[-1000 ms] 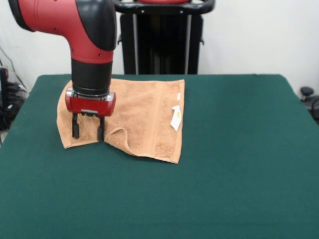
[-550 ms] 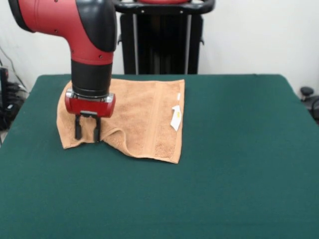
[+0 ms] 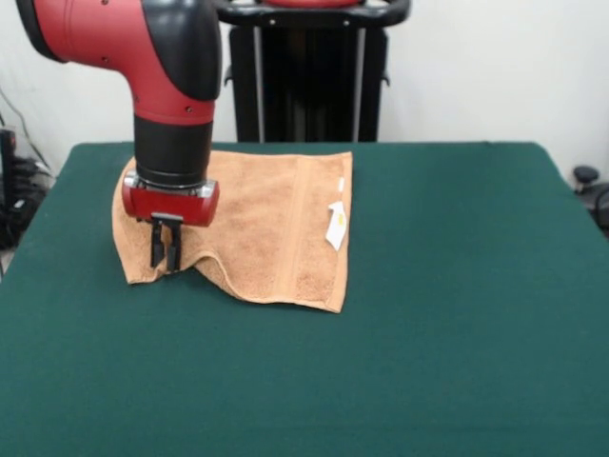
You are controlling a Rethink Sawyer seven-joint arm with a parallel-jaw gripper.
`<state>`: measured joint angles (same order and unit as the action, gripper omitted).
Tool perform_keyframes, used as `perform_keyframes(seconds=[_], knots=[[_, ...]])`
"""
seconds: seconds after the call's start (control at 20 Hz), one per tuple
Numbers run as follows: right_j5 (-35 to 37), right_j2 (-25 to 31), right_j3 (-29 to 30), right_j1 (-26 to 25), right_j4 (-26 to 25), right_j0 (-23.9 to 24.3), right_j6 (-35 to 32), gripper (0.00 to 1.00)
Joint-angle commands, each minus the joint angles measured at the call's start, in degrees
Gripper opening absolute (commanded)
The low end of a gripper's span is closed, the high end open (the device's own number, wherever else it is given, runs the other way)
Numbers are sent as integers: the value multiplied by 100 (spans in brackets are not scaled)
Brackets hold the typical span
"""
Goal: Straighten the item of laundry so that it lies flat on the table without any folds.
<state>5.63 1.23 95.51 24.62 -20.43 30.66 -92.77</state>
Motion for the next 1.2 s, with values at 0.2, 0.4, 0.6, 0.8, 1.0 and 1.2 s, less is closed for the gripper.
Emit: perform_keyframes(seconds=[0.2, 0.4, 0.6, 0.8, 1.0, 1.2], knots=[[44, 103, 145, -824, 311, -90, -1069, 0], [106, 172, 102, -742, 310, 7, -933, 0], [256, 168, -40, -738, 249, 218, -711, 0], [188, 102, -249, -696, 71, 309, -507, 0], [211, 97, -261, -550, 1, 355, -416, 0], [187, -33, -64, -289, 0, 251, -513, 0]])
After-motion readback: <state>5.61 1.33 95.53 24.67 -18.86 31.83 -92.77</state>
